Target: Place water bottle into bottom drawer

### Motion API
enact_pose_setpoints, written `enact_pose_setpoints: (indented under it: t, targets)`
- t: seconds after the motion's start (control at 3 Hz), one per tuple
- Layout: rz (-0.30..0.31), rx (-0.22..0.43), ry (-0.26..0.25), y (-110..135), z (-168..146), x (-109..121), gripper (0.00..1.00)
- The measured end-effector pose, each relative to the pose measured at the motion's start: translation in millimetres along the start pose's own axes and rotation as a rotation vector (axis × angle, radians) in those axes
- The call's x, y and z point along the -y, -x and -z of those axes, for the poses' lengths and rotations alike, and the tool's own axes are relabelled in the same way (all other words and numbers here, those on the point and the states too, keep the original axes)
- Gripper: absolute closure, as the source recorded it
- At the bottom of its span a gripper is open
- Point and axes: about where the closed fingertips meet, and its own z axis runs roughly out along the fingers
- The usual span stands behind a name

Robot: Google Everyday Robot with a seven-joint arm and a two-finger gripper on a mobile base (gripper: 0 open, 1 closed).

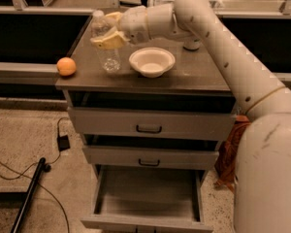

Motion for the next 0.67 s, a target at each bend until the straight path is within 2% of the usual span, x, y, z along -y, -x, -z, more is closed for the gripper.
enact_pose_setpoints:
  t: [0.33, 0.67]
  targets:
    - [0.1, 0.03, -0.017, 12.7, 54.9, -31.4, 1.0]
    - [0.091, 0.029, -0.001, 2.5, 96.4, -85.0, 1.0]
